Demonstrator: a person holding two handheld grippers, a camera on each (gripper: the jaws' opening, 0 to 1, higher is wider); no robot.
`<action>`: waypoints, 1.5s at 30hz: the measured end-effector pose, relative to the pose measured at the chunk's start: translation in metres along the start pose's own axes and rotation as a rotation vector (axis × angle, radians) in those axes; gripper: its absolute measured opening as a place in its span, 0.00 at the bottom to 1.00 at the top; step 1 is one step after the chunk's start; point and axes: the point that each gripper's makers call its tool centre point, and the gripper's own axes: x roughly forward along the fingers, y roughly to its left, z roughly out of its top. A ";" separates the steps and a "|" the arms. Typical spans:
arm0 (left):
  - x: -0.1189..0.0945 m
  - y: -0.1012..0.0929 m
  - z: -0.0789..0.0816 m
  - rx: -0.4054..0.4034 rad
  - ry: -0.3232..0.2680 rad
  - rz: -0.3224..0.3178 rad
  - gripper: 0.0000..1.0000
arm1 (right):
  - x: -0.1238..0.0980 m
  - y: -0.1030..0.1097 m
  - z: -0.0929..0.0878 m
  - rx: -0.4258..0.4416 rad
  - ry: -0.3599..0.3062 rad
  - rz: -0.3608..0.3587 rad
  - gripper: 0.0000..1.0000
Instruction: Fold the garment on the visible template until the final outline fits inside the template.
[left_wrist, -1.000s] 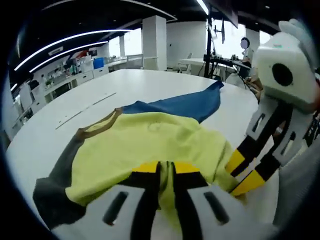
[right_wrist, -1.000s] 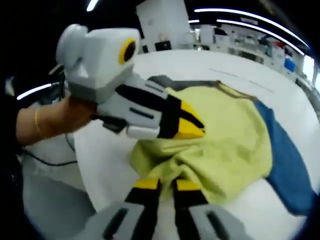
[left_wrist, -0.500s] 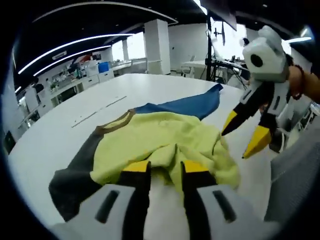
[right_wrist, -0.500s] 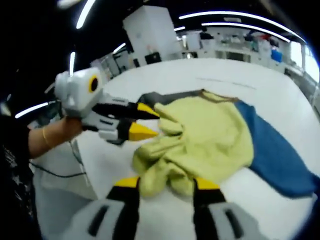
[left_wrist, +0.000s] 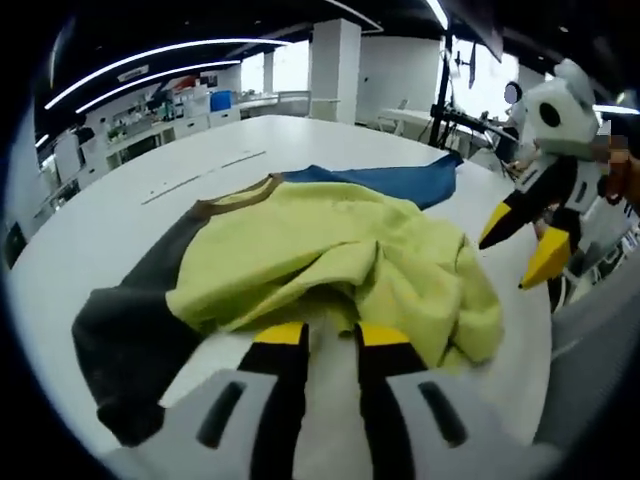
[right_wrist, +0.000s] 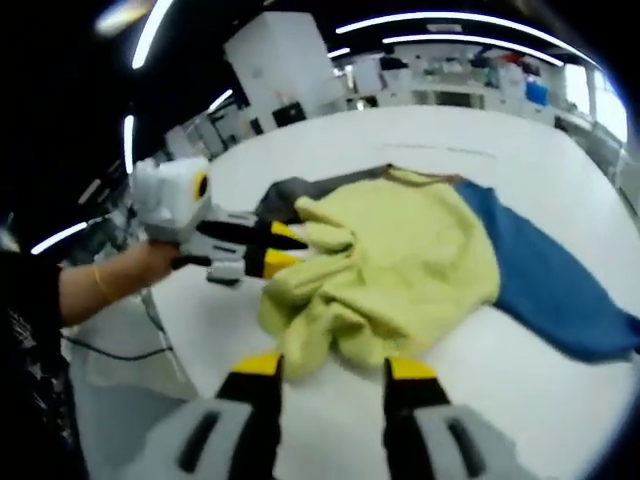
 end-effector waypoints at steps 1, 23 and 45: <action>0.002 0.000 -0.001 -0.001 0.003 -0.002 0.14 | 0.002 0.001 -0.002 0.005 0.002 0.004 0.34; -0.011 -0.001 0.000 -0.064 0.006 -0.012 0.00 | 0.014 0.003 0.000 0.087 -0.060 0.087 0.00; -0.102 -0.008 -0.004 -0.079 0.001 0.110 0.00 | -0.046 -0.009 0.004 0.037 -0.084 0.020 0.00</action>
